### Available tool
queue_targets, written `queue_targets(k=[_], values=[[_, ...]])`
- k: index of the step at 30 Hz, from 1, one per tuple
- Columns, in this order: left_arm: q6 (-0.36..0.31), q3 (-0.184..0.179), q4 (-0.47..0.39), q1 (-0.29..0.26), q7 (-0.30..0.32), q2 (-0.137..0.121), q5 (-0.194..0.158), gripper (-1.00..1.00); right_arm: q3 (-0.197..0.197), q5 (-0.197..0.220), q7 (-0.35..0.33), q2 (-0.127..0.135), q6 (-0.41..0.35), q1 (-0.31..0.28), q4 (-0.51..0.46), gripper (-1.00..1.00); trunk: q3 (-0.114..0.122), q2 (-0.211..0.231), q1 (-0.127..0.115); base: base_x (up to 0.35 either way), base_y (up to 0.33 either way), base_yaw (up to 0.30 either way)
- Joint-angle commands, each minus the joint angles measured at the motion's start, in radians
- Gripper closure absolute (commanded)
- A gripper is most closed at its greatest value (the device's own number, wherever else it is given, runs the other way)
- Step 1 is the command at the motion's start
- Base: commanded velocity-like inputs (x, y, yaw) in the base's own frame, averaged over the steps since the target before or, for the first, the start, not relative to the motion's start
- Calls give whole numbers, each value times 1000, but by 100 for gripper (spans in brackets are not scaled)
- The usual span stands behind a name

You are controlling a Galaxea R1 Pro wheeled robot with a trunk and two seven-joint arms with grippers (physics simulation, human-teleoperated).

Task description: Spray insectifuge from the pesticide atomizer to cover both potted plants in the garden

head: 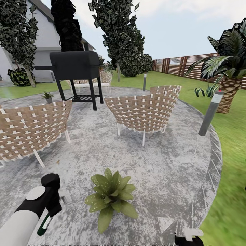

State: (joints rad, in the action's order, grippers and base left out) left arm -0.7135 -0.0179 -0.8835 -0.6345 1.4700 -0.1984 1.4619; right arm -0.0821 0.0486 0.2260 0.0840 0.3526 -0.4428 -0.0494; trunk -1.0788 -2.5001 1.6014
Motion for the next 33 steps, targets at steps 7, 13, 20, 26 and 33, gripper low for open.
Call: queue_targets(k=[7, 13, 20, 26, 33], values=[[-12, -7, -1, -1, 10, 9, 6, 100, -8, 5, 4, 0, 2, 0, 1, -100, -1, 0, 0, -178, -198, 109], [-13, -11, -2, -10, 9, 41, 6, 100, -9, 5, 3, 0, 3, -1, 1, -100, -1, 0, 0, -215, -202, 228], [-15, -11, -2, -14, 9, 56, 6, 100, -10, 5, 4, -4, 3, 0, 0, -100, -1, 0, 0, -7, -248, 35], [-15, -14, -2, -9, 9, 108, 8, 100, -8, 5, 3, -2, 3, 0, 2, -100, -1, 0, 0, 18, -47, 205], [-2, -9, 0, -3, 19, 97, 8, 100, -8, 5, 3, -1, 2, 0, 3, -100, -1, 0, 0, 0, -1, 15]])
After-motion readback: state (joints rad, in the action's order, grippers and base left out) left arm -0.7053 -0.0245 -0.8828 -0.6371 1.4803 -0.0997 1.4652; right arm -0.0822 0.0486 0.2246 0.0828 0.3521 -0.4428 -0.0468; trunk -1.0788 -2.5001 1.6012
